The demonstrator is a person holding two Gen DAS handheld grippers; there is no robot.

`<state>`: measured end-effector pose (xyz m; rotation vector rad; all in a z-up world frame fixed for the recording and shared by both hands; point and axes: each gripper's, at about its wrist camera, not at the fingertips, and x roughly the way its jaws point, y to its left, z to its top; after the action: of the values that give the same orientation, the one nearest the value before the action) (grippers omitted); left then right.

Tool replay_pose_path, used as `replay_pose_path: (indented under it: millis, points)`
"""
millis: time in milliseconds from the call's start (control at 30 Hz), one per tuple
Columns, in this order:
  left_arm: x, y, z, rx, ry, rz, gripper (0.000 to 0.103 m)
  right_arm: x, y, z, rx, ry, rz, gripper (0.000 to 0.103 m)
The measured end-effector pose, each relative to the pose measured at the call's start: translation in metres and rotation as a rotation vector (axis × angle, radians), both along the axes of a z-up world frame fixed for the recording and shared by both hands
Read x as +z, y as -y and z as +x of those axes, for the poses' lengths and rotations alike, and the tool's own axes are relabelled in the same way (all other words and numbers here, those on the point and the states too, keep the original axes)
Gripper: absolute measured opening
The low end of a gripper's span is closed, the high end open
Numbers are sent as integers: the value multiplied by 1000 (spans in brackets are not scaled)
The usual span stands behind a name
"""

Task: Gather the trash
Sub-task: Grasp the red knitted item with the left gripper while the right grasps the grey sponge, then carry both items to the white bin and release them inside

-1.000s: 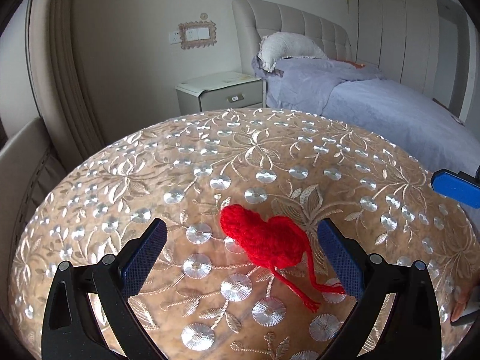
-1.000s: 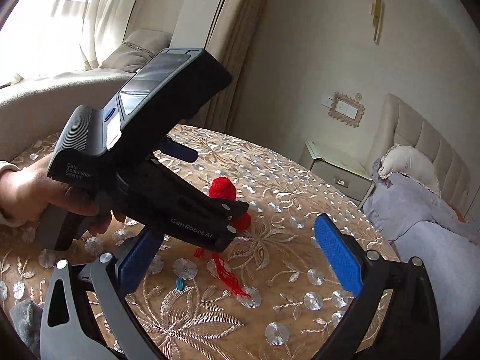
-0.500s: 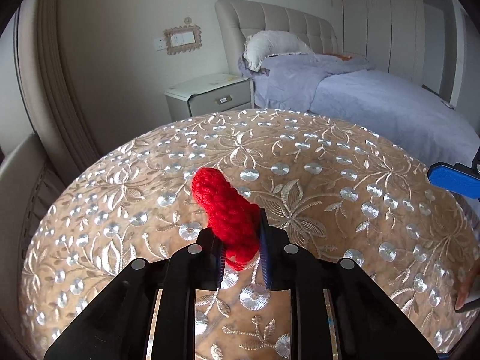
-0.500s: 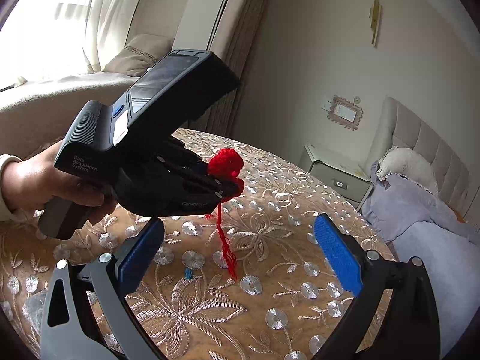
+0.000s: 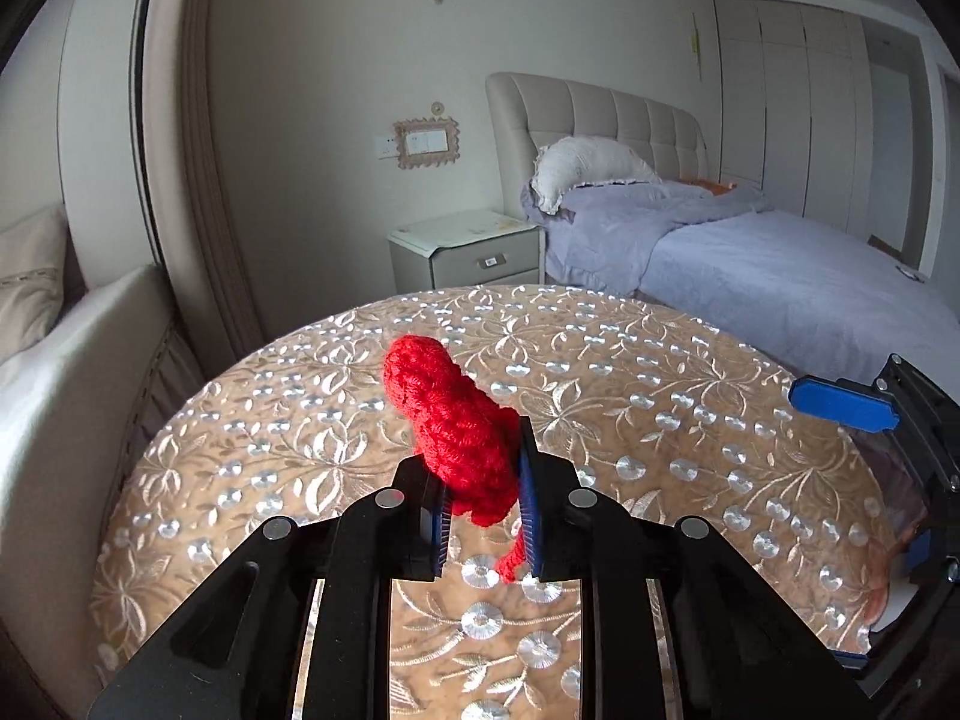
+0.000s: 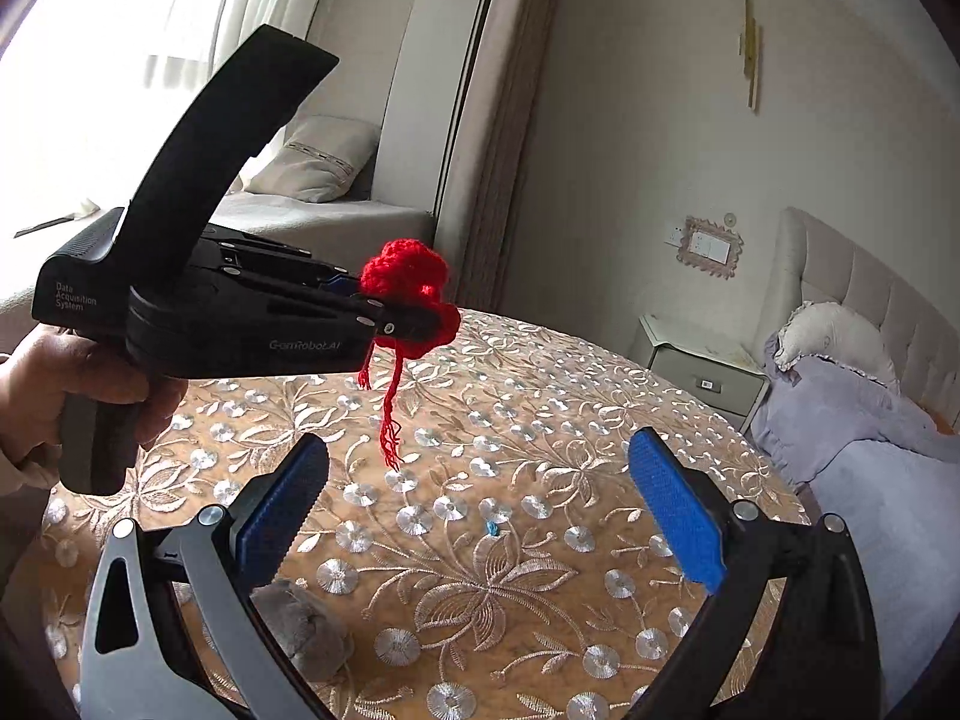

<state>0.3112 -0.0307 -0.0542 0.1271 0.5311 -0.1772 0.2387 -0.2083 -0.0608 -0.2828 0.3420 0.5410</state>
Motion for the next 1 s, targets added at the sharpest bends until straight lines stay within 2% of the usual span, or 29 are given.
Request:
replay_pose_path:
  millis: [267, 467, 600, 667, 733, 767, 800, 900, 1000]
  points:
    - [-7, -9, -65, 51, 14, -68, 18, -12, -17, -42, 35, -63, -2, 99]
    - [-26, -11, -94, 62, 0, -60, 18, -33, -28, -42, 33, -209, -52, 98]
    - [-25, -14, -105, 63, 11, -76, 18, -49, -38, -35, 31, -304, -100, 79]
    - [-23, -17, -109, 67, 17, -86, 18, -60, -45, -30, 38, -353, -134, 72]
    - [-20, -19, -113, 76, 27, -84, 18, -69, -53, -26, 26, -394, -168, 52]
    - [-19, -20, -116, 81, 31, -80, 18, -74, -55, -24, 18, -414, -181, 35]
    - [-18, -21, -118, 86, 36, -78, 18, -78, -55, -25, 6, -417, -186, 23]
    - [-15, -25, -123, 103, 40, -81, 18, -73, -52, -26, -11, -414, -161, 17]
    - [-12, -26, -127, 109, 46, -82, 18, -52, -41, -40, -22, -331, -117, 17]
